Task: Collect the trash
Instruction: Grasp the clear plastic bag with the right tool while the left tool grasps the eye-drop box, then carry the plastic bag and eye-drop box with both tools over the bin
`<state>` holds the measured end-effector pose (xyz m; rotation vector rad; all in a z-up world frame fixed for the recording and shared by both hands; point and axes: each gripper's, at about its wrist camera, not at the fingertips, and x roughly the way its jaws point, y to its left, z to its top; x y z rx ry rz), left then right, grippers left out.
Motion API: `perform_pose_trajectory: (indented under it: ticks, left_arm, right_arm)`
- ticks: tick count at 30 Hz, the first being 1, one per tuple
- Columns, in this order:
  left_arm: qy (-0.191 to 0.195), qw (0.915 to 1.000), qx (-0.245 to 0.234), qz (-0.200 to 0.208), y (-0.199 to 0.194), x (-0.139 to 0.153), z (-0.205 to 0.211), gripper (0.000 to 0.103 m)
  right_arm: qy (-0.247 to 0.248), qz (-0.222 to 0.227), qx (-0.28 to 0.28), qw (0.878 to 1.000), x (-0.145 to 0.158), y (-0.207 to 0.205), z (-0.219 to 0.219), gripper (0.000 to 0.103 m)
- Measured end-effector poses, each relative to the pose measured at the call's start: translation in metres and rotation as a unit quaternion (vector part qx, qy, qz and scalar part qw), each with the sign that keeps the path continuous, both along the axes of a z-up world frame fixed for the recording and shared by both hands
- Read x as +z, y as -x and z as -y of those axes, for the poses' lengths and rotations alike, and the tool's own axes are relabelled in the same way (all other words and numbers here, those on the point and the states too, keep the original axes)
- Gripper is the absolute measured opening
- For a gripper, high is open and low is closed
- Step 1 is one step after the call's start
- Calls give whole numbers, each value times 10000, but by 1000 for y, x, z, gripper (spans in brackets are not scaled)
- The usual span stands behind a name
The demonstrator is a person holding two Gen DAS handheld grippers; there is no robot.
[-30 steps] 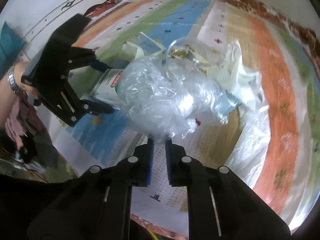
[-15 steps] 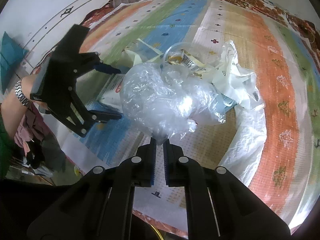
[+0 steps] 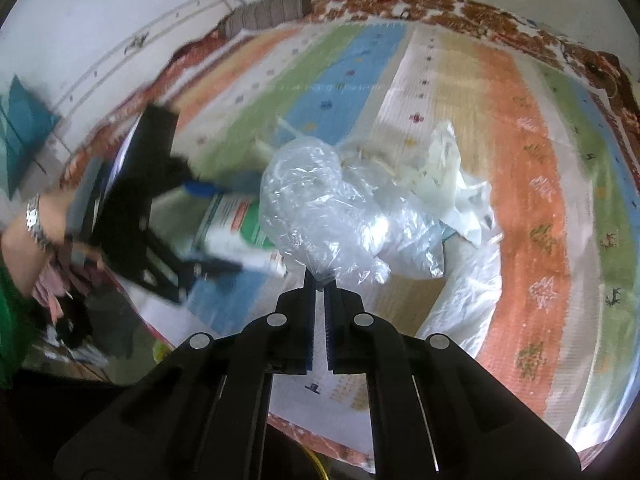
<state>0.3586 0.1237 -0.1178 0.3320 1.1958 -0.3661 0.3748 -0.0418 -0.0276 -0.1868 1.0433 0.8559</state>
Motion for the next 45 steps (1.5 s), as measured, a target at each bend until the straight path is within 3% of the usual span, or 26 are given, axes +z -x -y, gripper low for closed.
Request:
perform_pose_trajectory:
  ticks: [4, 8, 13, 17, 18, 21, 27, 32, 38, 45]
  left_arm:
    - [122, 9952, 956, 190, 14, 17, -10, 83]
    - [118, 9768, 2136, 129, 28, 23, -22, 82]
    - [347, 9584, 2834, -34, 41, 34, -15, 80]
    - [288, 9492, 3134, -19, 58, 41, -3, 80]
    - [320, 9437, 3293, -23, 62, 43, -3, 79]
    - [664, 9314, 3579, 4, 76, 52, -4, 79]
    - [1207, 9130, 3889, 256, 95, 74, -11, 79]
    - [1437, 9098, 3870, 433, 107, 91, -2, 79]
    - [2159, 8954, 3870, 432, 122, 101, 4, 78]
    - [2281, 8939, 3826, 504, 137, 105, 10, 78]
  right_arm:
    - [-131, 91, -19, 9999, 12, 2, 7, 3]
    - [-65, 243, 17, 9997, 18, 10, 13, 3]
    - [-193, 233, -84, 9995, 30, 21, 24, 3]
    - [-408, 265, -68, 9988, 43, 38, 29, 3]
    - [-469, 277, -55, 9985, 46, 41, 30, 3]
    - [-580, 289, -75, 9979, 54, 52, 33, 3]
    - [-741, 374, -162, 9964, 65, 68, 42, 3]
    - [-845, 424, -256, 9952, 71, 83, 52, 3]
    - [-863, 527, -290, 9945, 73, 105, 59, 3]
    - [-904, 563, -370, 9936, 69, 128, 70, 3]
